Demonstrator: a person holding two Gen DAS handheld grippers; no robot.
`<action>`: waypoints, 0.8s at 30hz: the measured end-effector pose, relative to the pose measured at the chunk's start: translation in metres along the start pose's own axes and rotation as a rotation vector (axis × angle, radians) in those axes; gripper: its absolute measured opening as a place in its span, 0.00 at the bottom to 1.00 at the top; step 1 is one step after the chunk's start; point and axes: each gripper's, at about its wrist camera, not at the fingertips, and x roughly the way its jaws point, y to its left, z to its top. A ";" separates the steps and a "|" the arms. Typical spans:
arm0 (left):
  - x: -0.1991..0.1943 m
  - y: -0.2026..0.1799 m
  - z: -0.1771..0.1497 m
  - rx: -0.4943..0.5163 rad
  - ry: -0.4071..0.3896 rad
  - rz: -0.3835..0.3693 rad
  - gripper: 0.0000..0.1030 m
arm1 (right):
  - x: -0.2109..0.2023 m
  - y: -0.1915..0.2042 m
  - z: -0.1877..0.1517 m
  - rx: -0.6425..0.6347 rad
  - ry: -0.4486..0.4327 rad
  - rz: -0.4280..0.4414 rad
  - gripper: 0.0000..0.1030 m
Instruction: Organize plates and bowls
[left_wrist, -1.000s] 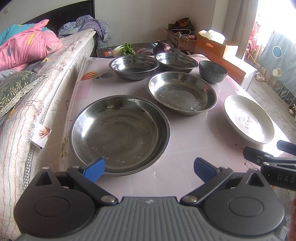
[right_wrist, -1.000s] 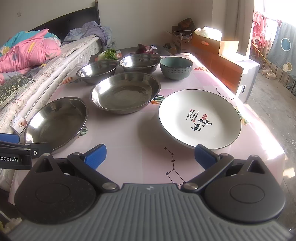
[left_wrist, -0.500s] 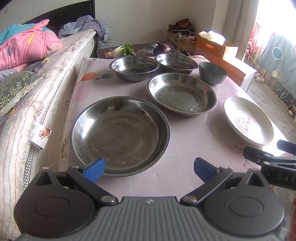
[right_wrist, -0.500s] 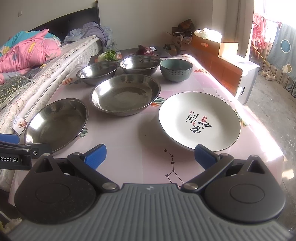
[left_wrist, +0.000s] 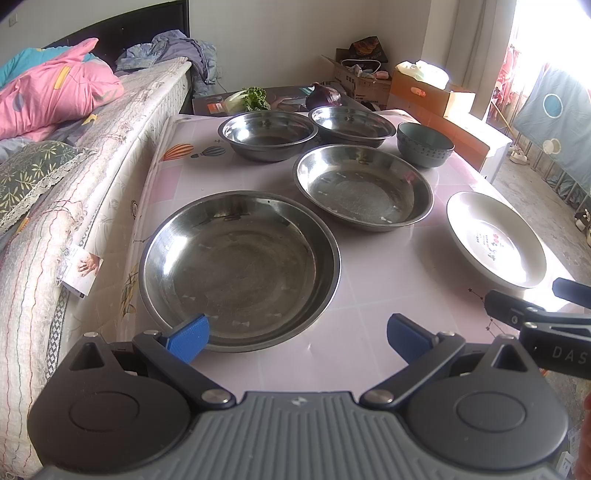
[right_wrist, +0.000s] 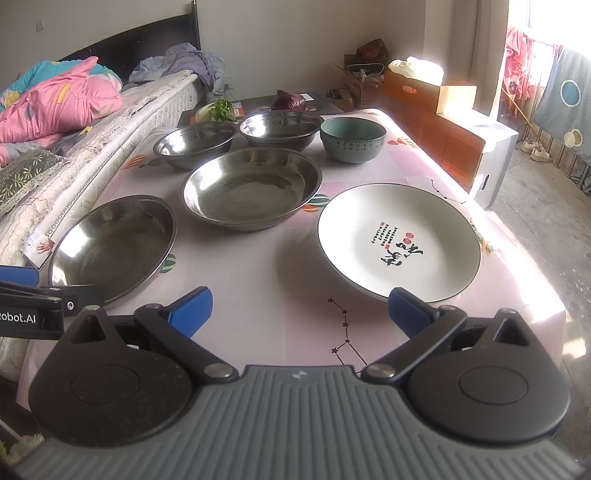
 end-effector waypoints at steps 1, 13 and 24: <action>0.000 0.000 0.000 0.000 0.000 0.000 1.00 | 0.000 0.000 0.000 0.000 0.000 0.000 0.99; 0.004 0.003 -0.003 0.001 0.003 0.004 1.00 | 0.000 0.001 -0.002 0.000 0.001 -0.001 0.99; 0.007 0.006 0.002 -0.007 0.030 0.015 1.00 | 0.005 0.002 -0.001 0.008 0.002 0.002 0.99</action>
